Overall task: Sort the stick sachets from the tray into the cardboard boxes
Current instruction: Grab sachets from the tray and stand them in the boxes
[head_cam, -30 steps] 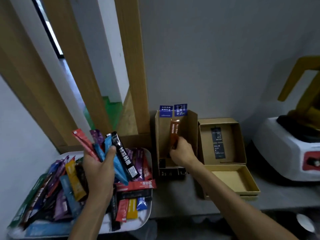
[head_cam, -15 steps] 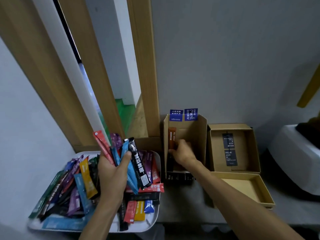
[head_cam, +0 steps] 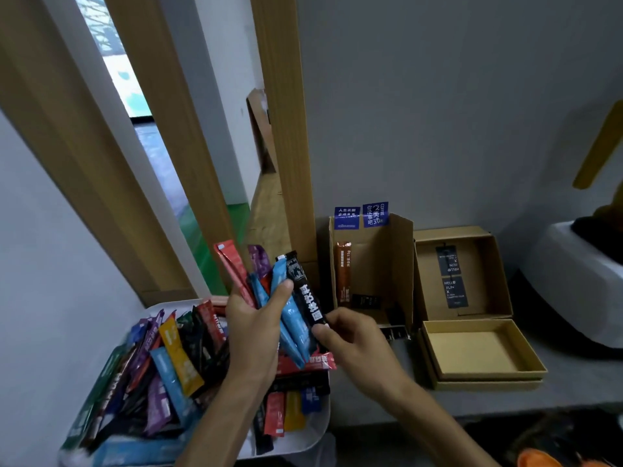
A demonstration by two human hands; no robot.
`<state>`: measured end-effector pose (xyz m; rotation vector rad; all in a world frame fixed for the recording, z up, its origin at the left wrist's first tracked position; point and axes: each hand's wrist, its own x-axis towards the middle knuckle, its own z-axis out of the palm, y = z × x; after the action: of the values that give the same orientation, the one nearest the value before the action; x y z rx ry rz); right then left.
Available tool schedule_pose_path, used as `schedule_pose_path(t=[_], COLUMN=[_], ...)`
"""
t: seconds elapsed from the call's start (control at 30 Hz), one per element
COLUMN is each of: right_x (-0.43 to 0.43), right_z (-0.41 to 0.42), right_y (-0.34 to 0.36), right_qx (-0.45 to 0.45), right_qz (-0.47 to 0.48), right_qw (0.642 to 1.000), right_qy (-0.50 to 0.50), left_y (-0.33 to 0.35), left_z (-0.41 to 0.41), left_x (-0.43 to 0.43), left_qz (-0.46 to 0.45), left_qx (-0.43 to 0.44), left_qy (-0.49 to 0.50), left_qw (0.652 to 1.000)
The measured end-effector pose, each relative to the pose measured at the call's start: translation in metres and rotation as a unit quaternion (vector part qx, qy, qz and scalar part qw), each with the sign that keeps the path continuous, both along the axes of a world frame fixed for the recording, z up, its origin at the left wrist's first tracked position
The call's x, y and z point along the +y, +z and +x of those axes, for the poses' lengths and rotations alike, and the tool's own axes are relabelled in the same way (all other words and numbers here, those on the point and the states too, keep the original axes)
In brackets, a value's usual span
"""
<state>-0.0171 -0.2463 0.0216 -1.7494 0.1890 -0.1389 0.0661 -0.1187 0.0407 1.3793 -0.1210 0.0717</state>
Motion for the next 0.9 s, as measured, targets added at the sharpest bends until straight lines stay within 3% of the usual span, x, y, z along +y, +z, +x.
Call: schedule_pose_path(t=[0.23, 0.3, 0.43, 0.63, 0.7, 0.83, 0.9], right_x=[-0.014, -0.018, -0.034, -0.046, -0.048, -0.051, -0.053], right_z=[-0.014, -0.017, -0.013, -0.006, -0.006, -0.006, -0.007], right_y=[0.005, 0.008, 0.025, 0.038, 0.036, 0.033, 0.034], right_qx=[0.009, -0.018, -0.094, -0.114, -0.120, -0.108, -0.114], right_qz=[0.045, 0.127, 0.312, 0.367, 0.343, 0.110, 0.067], right_qw=[0.999, 0.991, 0.940, 0.921, 0.930, 0.983, 0.986], right_qy=[0.000, -0.048, -0.100, -0.061, -0.061, -0.100, -0.104], left_y=[0.012, 0.009, -0.004, 0.001, 0.004, 0.003, 0.001], left_z=[0.014, 0.016, 0.006, -0.005, -0.007, -0.009, -0.008], left_x=[0.010, 0.015, 0.026, 0.024, 0.022, 0.020, 0.021], left_qz=[-0.002, 0.013, 0.051, 0.023, -0.001, -0.032, -0.026], left_qx=[0.000, 0.010, 0.031, 0.032, 0.040, 0.058, 0.054], left_qy=[-0.033, -0.046, -0.081, -0.081, -0.090, -0.094, -0.075], left_qw=[0.999, 0.999, 0.995, 0.996, 0.995, 0.993, 0.995])
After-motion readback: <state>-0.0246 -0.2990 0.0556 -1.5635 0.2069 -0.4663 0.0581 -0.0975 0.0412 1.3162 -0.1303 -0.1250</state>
